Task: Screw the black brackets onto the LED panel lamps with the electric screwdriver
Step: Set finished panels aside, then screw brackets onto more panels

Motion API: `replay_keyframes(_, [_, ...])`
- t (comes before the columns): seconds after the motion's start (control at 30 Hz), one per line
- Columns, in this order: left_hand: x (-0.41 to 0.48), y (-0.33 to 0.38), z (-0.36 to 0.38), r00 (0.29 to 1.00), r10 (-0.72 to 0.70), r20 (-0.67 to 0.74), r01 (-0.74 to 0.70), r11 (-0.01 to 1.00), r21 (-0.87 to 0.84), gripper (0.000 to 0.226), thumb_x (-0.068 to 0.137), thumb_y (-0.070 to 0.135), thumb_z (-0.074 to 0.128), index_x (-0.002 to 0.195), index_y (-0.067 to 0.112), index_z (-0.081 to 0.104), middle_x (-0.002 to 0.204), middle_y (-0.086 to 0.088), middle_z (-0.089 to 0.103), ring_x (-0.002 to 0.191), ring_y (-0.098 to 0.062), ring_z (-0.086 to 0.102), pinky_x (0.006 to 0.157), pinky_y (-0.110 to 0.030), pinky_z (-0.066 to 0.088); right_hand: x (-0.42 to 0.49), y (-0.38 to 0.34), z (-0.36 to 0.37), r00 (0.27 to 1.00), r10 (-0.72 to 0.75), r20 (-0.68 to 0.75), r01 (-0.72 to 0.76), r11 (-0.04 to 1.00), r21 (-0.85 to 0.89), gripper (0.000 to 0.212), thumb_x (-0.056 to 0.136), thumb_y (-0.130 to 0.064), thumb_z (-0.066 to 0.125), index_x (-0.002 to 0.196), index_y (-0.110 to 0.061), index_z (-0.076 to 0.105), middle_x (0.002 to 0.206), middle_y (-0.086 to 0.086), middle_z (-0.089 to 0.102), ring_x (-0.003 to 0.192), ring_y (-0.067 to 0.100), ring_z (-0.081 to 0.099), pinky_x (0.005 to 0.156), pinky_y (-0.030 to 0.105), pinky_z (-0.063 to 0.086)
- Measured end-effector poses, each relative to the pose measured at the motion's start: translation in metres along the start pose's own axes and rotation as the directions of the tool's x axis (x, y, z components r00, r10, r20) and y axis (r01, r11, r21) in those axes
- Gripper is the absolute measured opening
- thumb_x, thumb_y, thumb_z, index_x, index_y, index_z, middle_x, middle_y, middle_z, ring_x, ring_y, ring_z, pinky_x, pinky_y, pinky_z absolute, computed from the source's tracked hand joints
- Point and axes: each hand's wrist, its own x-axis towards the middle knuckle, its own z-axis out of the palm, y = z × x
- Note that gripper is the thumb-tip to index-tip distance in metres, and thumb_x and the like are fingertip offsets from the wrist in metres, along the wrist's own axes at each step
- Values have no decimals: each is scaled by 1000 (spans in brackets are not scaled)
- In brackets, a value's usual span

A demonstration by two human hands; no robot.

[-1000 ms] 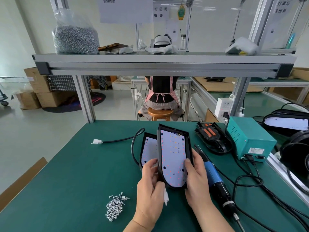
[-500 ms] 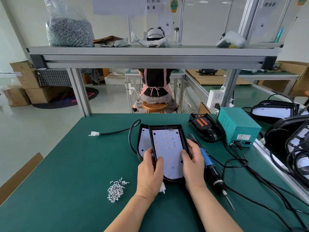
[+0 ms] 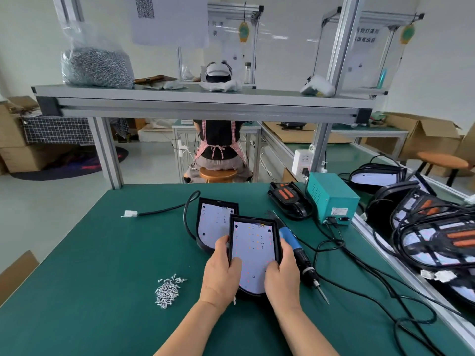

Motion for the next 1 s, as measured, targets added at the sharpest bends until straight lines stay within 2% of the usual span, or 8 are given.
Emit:
replay_keyframes(0.13, [-9,-5,-6,998,-39,-50,32,991,-130,27,85,38,57,109,25,55,80,4,66,68,-3,57,58,-13,42,-3,2,-2,998,-29,-48,26,997,-66,47,92,6,49,136,-9,52,124,-5,48,125,17,47,102,22,32])
replay_keyframes(0.23, [-9,-10,-8,998,-51,-41,45,991,-125,16,83,23,61,95,28,53,75,2,65,70,-15,57,62,-21,46,-2,-4,-8,988,-111,-112,110,994,-14,32,92,1,56,119,-16,57,116,-10,51,117,11,49,101,22,34])
replay_keyframes(0.3, [-8,-11,-7,998,-49,-26,46,995,-89,18,76,21,59,90,27,50,72,5,62,66,-13,53,60,-22,43,13,-12,-18,964,-204,-168,205,979,-16,25,93,1,57,112,-16,60,113,-9,52,112,12,51,101,26,38])
replay_keyframes(0.43, [-7,-7,-6,998,-58,4,58,996,-68,25,80,10,58,94,28,47,76,2,64,67,-13,54,64,-30,47,78,-25,-46,965,-246,-86,219,944,-246,26,96,0,52,115,-12,65,118,0,56,114,18,55,104,32,42])
replay_keyframes(0.6, [-9,-1,-8,997,-41,70,45,997,-64,55,67,25,48,120,38,43,76,7,68,59,-7,57,60,-26,46,158,-8,-63,980,34,197,121,683,-720,43,99,-3,52,140,-15,53,149,8,42,131,29,49,107,38,42])
replay_keyframes(0.7, [-8,0,-8,996,-30,85,36,996,-76,59,67,28,49,125,39,44,88,14,70,66,-9,63,62,-27,47,179,6,-63,959,84,269,182,542,-821,58,97,-4,56,152,-20,43,157,8,36,142,30,37,115,41,37])
replay_keyframes(0.87, [-8,5,-9,999,-41,11,42,994,-97,43,70,34,55,113,28,56,83,7,72,74,-22,63,71,-40,54,195,22,-61,956,-6,295,275,383,-882,48,98,-7,58,144,-22,53,139,10,50,132,30,43,109,40,41])
replay_keyframes(1.0, [-5,2,-8,999,-48,-19,46,995,-92,38,71,37,56,107,28,57,89,16,70,73,-7,62,68,-25,52,195,25,-60,961,-94,260,276,395,-876,25,99,-16,61,124,-16,67,117,11,58,114,31,48,94,38,44])
